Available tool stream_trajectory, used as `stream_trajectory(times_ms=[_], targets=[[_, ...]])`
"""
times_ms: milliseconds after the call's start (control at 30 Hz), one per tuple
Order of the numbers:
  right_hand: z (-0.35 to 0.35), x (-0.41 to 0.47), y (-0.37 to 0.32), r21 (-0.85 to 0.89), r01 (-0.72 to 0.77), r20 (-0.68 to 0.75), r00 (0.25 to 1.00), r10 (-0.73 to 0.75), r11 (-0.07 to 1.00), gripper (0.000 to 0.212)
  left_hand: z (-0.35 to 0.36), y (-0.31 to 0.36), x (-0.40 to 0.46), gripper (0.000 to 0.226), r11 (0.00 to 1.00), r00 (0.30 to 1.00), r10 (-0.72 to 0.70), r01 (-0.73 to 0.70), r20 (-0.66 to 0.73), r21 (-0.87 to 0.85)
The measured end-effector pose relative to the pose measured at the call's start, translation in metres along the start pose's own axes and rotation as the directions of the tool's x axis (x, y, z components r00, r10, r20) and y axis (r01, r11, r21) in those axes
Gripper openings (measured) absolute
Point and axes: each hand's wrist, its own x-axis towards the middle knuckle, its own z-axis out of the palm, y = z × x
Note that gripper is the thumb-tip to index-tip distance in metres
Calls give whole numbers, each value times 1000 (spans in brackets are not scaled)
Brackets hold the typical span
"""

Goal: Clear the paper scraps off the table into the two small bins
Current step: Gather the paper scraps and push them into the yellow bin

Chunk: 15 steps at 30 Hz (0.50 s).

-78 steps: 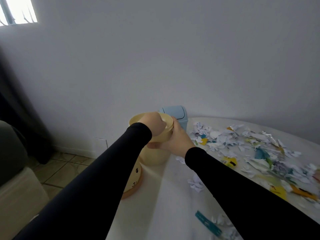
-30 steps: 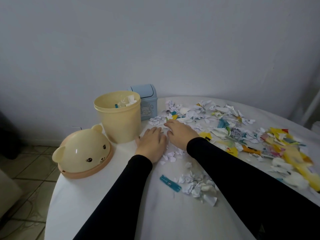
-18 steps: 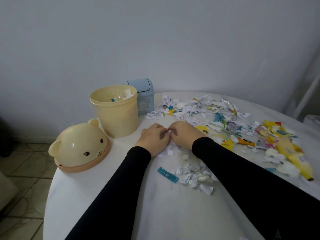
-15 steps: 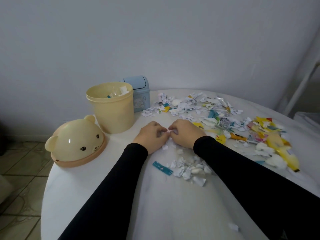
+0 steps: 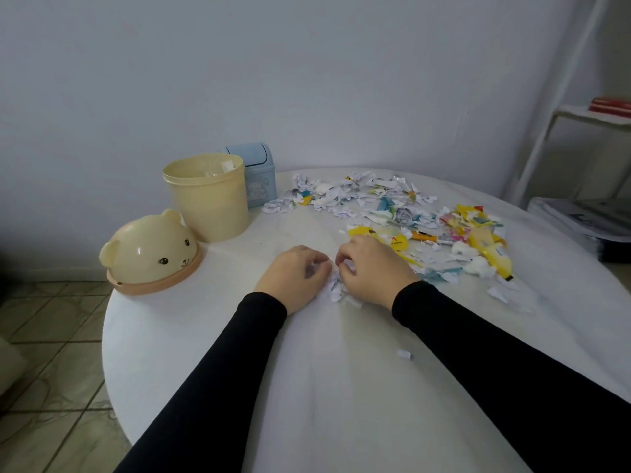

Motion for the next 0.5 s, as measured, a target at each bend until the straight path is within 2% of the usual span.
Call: stream_trajectory(times_ms=[167,267,367,500], targets=[[9,-41,-11,-100,-77,-131,989,63,992,31,5,12,-21,49,977,994,-87,99,-70,191],[14,-58,-12,-79,-135,-185,976,119,988,38,13,15,-28,64,957,985,-170,169,-14,235],[19,-65,-7,-90,-185,-125,977,173,979,45,18,17,-32,72,939,977,-204,179,55,294],[22,-59,0,-10,-225,-85,971,223,974,48,17,23,-36,74,947,984,-163,135,72,292]])
